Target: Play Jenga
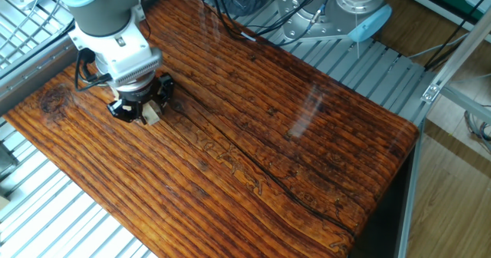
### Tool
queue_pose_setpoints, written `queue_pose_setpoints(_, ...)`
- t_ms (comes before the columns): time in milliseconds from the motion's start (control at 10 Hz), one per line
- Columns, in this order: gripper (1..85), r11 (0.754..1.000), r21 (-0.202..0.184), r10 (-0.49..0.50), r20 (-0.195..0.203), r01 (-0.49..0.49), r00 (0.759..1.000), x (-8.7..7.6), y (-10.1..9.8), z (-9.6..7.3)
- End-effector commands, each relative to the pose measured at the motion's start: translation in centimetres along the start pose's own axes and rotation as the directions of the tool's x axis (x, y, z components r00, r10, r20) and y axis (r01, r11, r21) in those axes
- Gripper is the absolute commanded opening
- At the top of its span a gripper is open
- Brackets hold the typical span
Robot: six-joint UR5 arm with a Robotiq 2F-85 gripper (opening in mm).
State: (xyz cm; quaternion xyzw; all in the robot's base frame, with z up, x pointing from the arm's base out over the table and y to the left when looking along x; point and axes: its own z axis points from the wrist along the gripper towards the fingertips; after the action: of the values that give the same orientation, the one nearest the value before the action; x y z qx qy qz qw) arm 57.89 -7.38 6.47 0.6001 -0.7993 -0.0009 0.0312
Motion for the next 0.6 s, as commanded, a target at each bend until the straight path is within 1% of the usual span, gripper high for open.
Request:
queue_pose_setpoints(0, 43.0, 1.0, 0.0, 0.002, -0.008, -0.002, 1.0, 0.15, -0.03, -0.09)
queue_pose_setpoints(200, 42.7, 1.0, 0.005, 0.007, 0.004, -0.007, 1.0, -0.17, -0.14, -0.1)
queue_pose_setpoints(500, 41.7, 1.0, 0.025, 0.011, 0.017, -0.012, 1.0, -0.49, -0.68, -0.09)
